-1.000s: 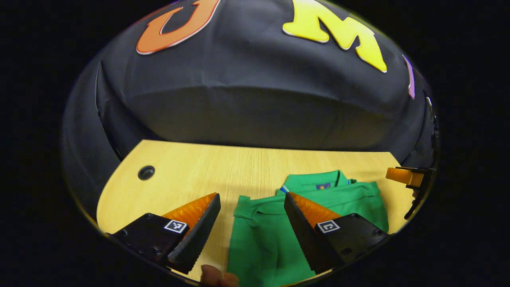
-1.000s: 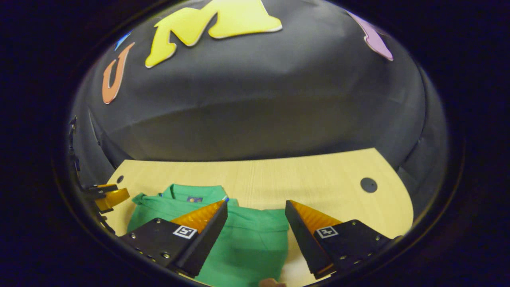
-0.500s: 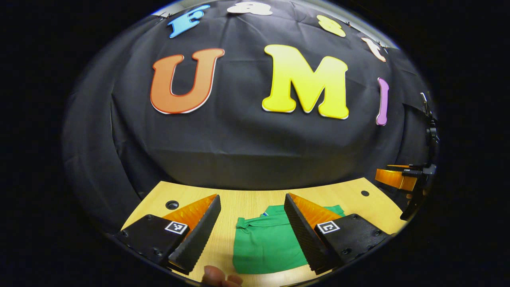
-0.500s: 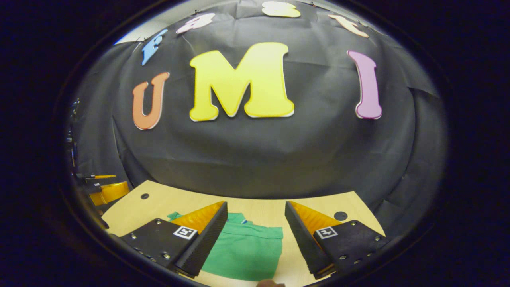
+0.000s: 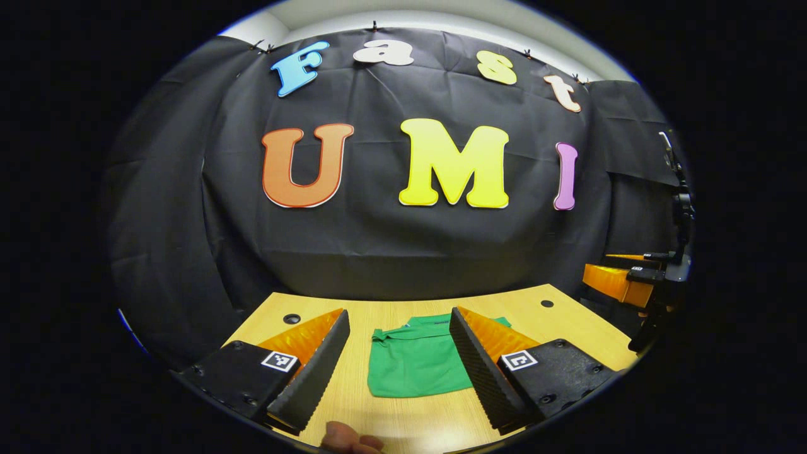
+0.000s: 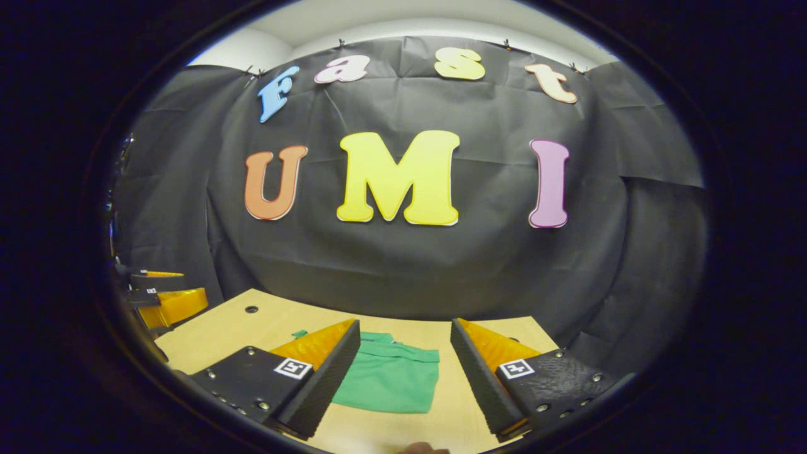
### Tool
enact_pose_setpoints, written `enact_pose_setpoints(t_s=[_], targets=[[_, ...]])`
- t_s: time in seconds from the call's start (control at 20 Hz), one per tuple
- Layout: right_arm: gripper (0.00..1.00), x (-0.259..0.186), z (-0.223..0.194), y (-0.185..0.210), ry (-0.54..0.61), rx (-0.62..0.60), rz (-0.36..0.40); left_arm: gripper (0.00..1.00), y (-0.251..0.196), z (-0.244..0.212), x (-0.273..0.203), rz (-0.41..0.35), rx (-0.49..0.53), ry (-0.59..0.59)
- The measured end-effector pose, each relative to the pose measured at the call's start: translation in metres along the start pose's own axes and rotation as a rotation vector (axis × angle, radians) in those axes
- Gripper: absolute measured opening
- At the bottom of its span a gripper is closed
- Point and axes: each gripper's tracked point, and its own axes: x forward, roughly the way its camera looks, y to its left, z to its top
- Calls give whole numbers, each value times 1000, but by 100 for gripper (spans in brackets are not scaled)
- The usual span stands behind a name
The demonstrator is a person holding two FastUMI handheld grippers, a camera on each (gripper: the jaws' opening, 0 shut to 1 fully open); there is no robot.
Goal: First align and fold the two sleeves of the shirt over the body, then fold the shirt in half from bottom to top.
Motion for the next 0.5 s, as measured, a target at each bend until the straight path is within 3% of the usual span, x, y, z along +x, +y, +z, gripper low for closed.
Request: enact_pose_setpoints(t_s=[0.2,0.5], targets=[[92,-34,8,-2,-37,13,-23,100,0,5,-37,8,-9,-28],[92,-66,7,2,-36,71,1,100,1,12,-75,24,-18,-74]])
